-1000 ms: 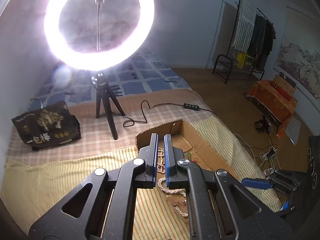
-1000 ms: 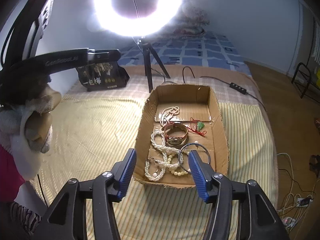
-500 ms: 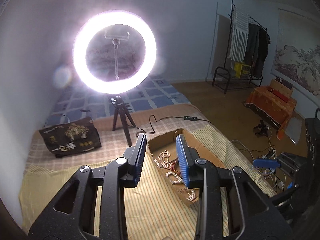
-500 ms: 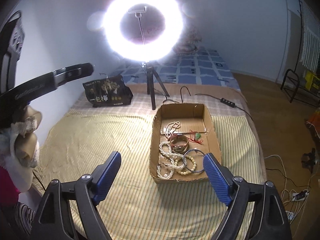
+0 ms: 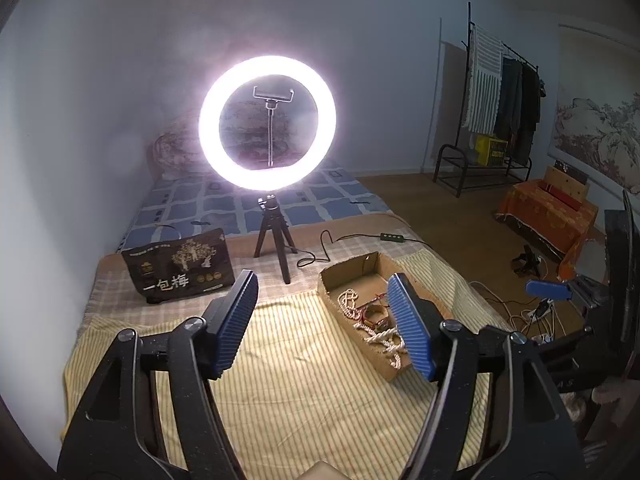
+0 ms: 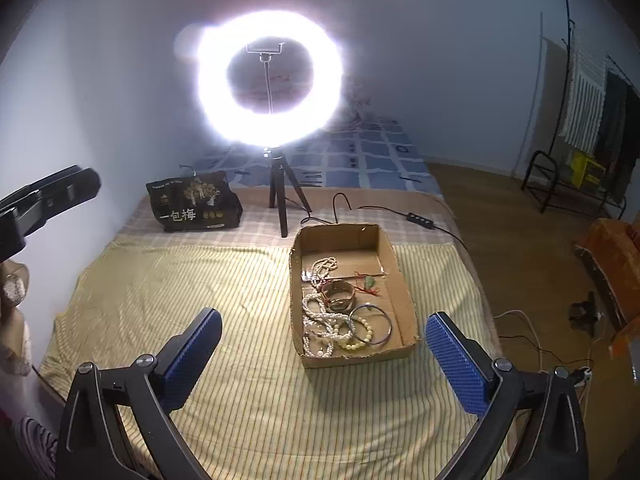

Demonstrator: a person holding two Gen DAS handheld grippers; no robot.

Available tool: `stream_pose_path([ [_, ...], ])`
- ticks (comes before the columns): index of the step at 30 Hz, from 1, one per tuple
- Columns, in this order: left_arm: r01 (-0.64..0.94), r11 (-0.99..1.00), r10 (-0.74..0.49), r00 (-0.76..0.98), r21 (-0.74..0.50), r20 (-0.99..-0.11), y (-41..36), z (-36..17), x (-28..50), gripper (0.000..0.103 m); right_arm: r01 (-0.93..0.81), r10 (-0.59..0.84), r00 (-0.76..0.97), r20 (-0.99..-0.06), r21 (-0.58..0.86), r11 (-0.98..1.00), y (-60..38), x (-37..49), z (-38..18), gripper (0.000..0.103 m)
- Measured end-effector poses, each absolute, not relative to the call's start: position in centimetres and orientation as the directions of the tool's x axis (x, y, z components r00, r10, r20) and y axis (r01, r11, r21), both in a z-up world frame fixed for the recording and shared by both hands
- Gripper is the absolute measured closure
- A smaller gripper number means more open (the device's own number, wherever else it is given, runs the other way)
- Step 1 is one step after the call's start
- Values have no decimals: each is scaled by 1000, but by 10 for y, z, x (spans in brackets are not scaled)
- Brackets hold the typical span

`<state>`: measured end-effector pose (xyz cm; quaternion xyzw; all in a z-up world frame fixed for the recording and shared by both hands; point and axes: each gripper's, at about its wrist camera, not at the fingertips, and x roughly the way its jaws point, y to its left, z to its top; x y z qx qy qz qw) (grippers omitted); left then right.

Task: Organize jewelry

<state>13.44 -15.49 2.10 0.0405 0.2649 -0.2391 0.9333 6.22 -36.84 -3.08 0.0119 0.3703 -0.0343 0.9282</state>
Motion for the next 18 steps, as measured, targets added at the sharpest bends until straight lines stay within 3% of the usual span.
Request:
stream_pose_path([
  [9, 443, 896, -405, 768, -47, -496, -136, 13, 106, 10, 154, -137, 753, -644, -30, 988, -352, 47, -22, 0],
  [18, 430, 902, -385, 769, -32, -510, -126, -4, 85, 8, 186, -166, 780, -604, -30, 982, -337, 35, -33, 0],
])
